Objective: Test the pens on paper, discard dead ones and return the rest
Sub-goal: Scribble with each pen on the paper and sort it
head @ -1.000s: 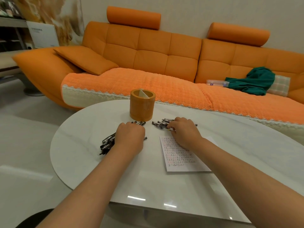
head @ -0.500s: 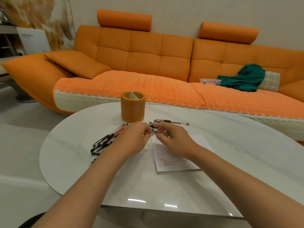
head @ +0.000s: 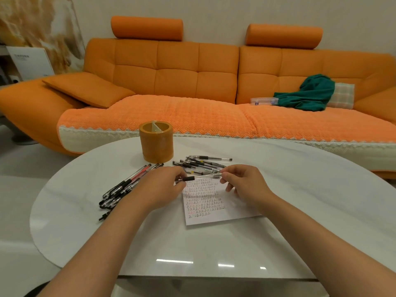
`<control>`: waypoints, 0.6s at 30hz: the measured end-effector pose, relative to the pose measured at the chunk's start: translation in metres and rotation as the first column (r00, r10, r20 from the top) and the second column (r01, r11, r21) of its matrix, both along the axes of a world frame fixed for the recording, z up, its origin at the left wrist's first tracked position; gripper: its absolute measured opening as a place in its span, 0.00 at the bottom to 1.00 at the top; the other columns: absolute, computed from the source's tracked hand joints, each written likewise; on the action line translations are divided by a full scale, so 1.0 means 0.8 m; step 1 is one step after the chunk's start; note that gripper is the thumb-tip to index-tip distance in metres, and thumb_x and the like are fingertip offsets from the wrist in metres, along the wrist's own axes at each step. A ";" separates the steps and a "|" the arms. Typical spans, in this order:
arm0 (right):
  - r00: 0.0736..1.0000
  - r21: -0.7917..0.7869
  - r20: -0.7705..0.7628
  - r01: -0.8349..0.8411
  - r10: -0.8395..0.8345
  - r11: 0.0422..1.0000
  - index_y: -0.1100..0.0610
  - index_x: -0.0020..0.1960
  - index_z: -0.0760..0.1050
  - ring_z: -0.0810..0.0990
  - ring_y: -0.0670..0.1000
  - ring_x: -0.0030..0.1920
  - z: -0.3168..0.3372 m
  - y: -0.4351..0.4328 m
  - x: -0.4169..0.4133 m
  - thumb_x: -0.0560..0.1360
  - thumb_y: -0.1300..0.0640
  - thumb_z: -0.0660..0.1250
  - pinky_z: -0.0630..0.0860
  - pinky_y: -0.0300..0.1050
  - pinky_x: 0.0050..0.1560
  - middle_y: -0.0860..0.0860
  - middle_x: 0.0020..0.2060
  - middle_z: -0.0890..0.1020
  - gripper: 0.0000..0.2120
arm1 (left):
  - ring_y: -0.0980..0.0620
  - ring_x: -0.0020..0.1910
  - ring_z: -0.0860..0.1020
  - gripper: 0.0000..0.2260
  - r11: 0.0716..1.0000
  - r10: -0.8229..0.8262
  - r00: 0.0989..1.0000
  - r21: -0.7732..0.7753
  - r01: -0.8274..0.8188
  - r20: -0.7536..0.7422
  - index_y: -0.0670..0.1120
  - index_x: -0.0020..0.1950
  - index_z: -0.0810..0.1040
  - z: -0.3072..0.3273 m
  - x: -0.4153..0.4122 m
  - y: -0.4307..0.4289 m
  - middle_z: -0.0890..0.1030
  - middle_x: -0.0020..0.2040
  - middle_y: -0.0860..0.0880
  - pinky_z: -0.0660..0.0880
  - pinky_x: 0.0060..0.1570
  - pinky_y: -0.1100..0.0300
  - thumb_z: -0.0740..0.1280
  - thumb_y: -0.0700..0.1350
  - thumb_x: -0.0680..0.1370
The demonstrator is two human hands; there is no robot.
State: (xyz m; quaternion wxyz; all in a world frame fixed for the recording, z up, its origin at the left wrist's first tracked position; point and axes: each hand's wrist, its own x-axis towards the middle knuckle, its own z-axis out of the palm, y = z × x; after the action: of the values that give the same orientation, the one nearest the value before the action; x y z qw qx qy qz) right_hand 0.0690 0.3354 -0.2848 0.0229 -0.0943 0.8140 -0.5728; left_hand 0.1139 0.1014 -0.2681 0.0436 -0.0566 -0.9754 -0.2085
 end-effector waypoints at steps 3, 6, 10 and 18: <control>0.997 0.073 -0.053 0.052 -0.048 0.996 0.51 0.48 0.82 0.81 0.49 0.42 -0.008 0.007 -0.005 0.80 0.55 0.67 0.75 0.40 0.42 0.48 0.41 0.85 0.05 | 0.56 0.48 0.78 0.10 1.000 0.015 1.000 -0.019 -0.016 -0.012 0.54 0.62 0.79 0.000 -0.003 0.003 0.82 0.53 0.55 0.79 0.49 0.54 0.64 0.50 0.82; 0.962 0.403 -0.274 0.120 -0.006 0.907 0.48 0.55 0.79 0.75 0.47 0.55 -0.018 0.007 -0.002 0.79 0.54 0.65 0.71 0.42 0.55 0.44 0.52 0.80 0.07 | 0.56 0.45 0.78 0.08 1.000 -0.006 1.000 -0.016 0.006 0.012 0.54 0.58 0.81 -0.005 -0.007 0.011 0.82 0.48 0.55 0.79 0.48 0.52 0.65 0.50 0.82; 0.796 0.614 -0.534 0.135 0.284 0.777 0.49 0.62 0.78 0.72 0.50 0.59 -0.020 0.000 0.005 0.76 0.51 0.65 0.67 0.46 0.63 0.47 0.56 0.79 0.15 | 0.57 0.43 0.78 0.05 0.998 -0.054 0.999 -0.030 0.054 -0.004 0.57 0.52 0.82 -0.009 -0.009 0.026 0.81 0.44 0.58 0.78 0.45 0.52 0.66 0.53 0.81; 0.786 0.638 -0.482 0.011 0.388 0.770 0.48 0.57 0.78 0.75 0.46 0.46 -0.016 -0.008 0.015 0.82 0.47 0.60 0.73 0.45 0.45 0.42 0.45 0.79 0.10 | 0.61 0.42 0.77 0.10 0.995 -0.090 0.990 0.042 0.095 -0.108 0.60 0.58 0.77 -0.012 -0.001 0.036 0.76 0.41 0.64 0.75 0.40 0.59 0.69 0.57 0.78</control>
State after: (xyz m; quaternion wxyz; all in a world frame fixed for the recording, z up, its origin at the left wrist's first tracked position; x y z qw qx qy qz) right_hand 0.0808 0.3293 -0.2973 -0.1408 -0.3400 0.9046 -0.2151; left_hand 0.1127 0.1300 -0.2774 0.0869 -0.1117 -0.9629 -0.2298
